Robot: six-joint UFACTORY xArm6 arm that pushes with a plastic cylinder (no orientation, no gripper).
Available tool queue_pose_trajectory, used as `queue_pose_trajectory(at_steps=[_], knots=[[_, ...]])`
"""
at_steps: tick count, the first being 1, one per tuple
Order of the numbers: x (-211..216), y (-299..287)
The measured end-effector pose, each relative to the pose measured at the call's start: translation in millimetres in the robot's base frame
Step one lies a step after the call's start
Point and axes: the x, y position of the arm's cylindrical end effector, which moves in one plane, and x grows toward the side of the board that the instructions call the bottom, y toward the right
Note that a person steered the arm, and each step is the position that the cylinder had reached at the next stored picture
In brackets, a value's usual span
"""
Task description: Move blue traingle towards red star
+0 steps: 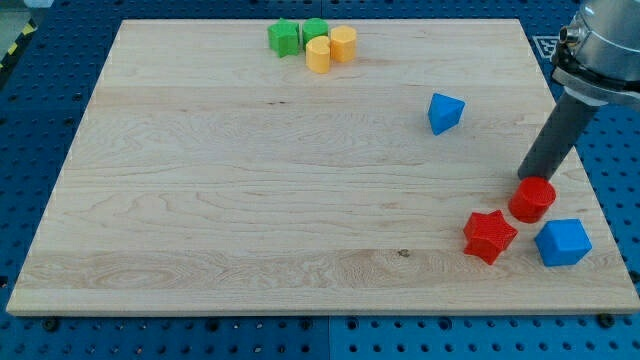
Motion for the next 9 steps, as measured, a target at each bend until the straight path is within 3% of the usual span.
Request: queue_pose_trajectory(at_steps=[1, 2, 4, 5, 6, 7, 9], knots=[[1.7, -8.0], [-24.8, -11.3], [-122.8, -25.7], [-141.8, -83.0], [-133.7, -130.2], [-123.6, -146.5], [-171.2, -139.6]])
